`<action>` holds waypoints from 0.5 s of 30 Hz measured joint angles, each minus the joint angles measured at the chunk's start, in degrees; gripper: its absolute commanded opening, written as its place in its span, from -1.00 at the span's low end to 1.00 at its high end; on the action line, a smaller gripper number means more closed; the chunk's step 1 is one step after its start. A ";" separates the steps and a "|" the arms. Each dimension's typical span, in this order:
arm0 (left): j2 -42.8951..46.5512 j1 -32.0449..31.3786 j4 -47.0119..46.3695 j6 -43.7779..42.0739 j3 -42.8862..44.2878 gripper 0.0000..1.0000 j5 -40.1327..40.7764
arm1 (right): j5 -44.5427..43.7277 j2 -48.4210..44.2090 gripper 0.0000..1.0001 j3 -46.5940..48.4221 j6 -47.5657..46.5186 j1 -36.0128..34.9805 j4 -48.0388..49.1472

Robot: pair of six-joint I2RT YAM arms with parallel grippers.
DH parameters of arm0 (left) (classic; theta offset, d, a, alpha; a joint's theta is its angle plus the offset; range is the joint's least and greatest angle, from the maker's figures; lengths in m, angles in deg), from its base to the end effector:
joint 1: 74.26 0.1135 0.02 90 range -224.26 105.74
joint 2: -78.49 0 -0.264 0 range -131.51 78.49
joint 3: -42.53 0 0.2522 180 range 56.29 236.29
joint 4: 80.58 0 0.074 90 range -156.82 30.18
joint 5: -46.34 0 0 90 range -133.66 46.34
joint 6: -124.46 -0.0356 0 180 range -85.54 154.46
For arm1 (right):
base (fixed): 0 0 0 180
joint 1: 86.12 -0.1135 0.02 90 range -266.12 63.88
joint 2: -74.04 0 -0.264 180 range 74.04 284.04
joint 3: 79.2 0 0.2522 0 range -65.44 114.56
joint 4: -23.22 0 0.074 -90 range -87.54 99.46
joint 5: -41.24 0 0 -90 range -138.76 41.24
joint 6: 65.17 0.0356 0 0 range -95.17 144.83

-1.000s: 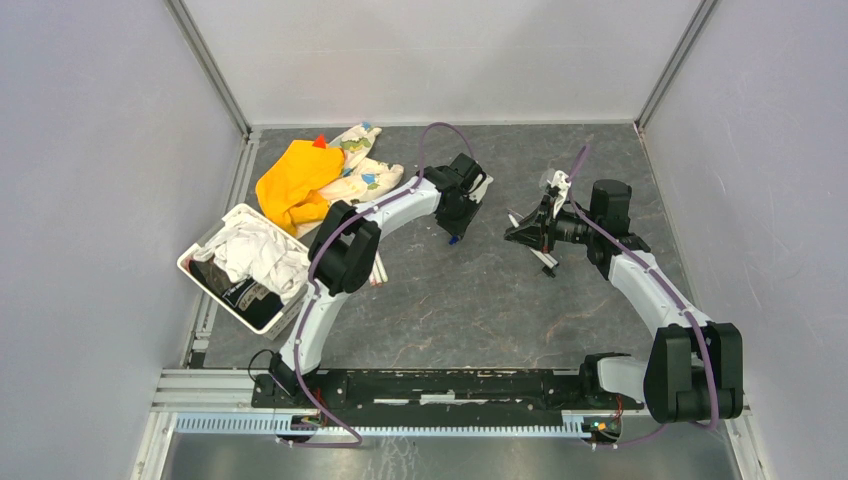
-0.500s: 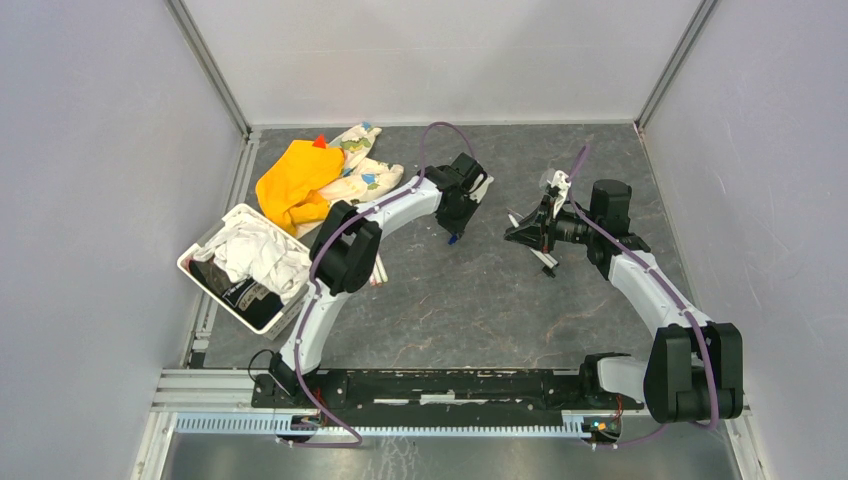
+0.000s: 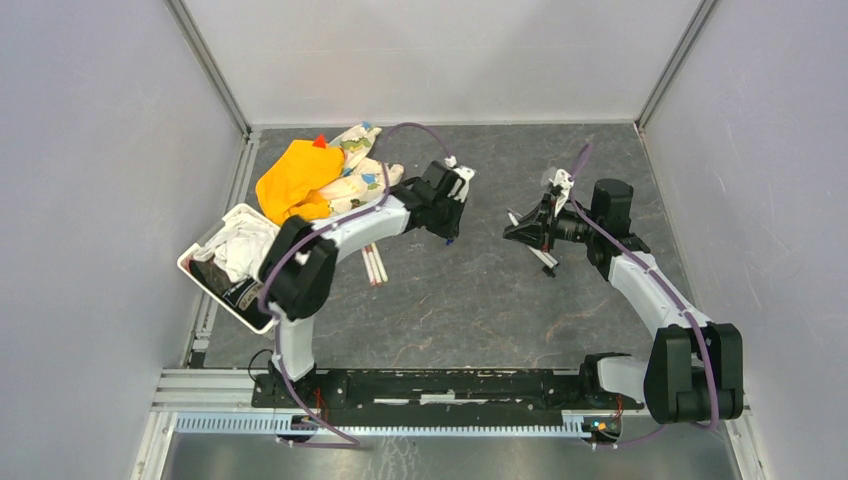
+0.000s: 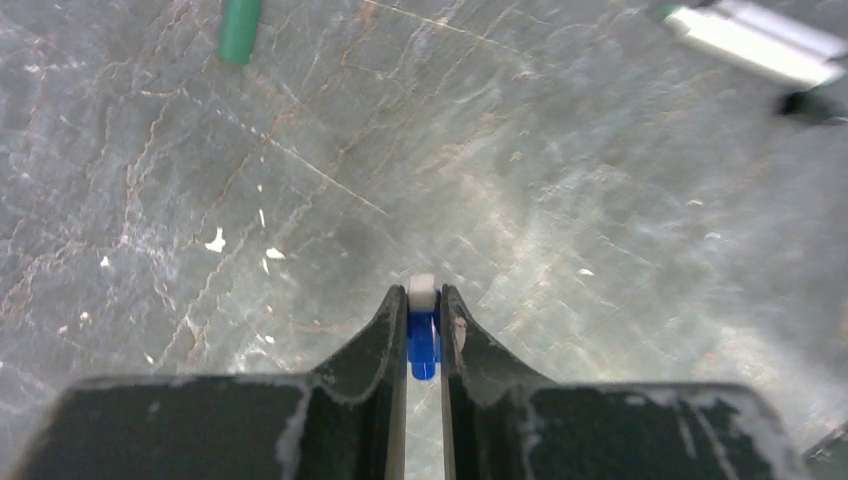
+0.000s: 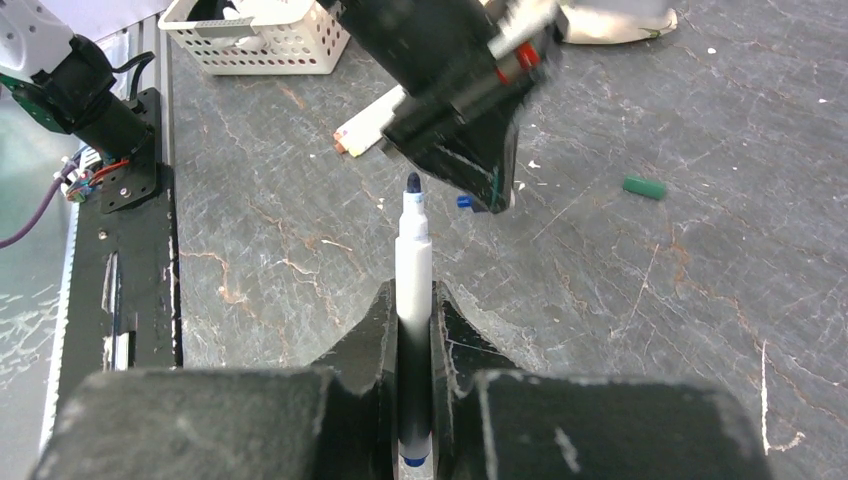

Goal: Insert the pens into the pen caps
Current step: Pick up the pen cap from the center of the board.

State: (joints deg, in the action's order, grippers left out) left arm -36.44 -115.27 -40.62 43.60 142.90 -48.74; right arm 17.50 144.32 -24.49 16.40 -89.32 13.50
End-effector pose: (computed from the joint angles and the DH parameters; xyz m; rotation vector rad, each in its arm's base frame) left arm 0.3291 -0.2904 0.2004 0.7436 2.4710 -0.4535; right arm 0.2515 0.0467 0.2566 -0.8892 1.6529 1.0807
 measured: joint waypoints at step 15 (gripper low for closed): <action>34.05 -0.31 -54.31 21.66 -39.78 -0.96 -2.49 | 0.52 -2.21 -0.99 -6.58 12.85 -5.73 15.32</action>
State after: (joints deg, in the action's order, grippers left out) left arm -2.39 -115.58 -94.93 65.26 103.12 -51.23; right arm 18.02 142.11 -31.07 29.26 -95.05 28.82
